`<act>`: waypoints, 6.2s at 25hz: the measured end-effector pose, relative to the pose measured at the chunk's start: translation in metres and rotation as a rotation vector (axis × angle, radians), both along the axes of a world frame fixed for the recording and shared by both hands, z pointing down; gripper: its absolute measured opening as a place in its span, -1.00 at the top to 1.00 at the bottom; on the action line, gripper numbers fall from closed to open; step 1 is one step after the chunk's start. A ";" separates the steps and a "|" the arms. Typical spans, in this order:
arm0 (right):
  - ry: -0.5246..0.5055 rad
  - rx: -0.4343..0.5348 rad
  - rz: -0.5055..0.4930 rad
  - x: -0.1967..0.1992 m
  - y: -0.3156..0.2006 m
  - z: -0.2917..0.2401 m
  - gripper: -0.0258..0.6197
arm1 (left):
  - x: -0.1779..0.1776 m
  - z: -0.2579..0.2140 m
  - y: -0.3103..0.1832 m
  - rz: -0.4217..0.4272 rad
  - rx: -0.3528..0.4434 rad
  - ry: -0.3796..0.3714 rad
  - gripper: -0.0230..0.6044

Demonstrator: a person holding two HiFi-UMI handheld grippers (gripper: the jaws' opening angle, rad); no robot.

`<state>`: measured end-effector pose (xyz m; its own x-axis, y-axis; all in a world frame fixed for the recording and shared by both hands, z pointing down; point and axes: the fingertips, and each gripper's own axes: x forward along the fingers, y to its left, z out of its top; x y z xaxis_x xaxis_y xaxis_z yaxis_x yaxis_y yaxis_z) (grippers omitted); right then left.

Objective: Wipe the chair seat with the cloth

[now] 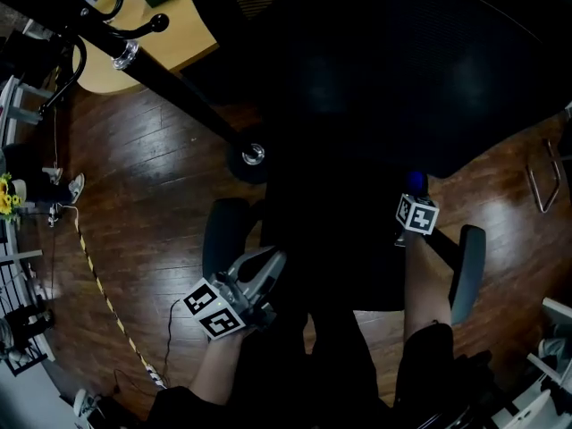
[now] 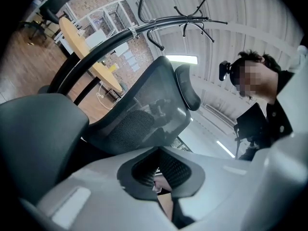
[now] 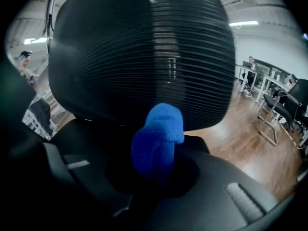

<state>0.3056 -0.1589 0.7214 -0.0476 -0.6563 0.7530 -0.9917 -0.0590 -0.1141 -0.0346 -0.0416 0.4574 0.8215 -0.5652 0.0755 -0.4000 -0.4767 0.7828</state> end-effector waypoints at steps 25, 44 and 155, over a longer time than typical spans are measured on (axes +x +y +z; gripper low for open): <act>-0.270 0.023 -0.461 -0.323 -0.033 0.014 0.81 | -0.036 -0.010 0.016 -0.085 0.002 0.051 0.92; 0.061 -0.045 -0.066 0.007 0.041 0.010 0.81 | 0.009 0.006 0.024 0.027 -0.010 -0.026 0.92; -0.167 -0.113 -0.056 -0.090 0.171 0.018 0.81 | 0.005 -0.015 0.053 0.083 0.059 0.020 0.92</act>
<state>0.2156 0.0123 0.7397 -0.2115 -0.5612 0.8002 -0.9617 -0.0265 -0.2727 -0.0300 0.0110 0.4426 0.8665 -0.4985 0.0268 -0.3416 -0.5529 0.7600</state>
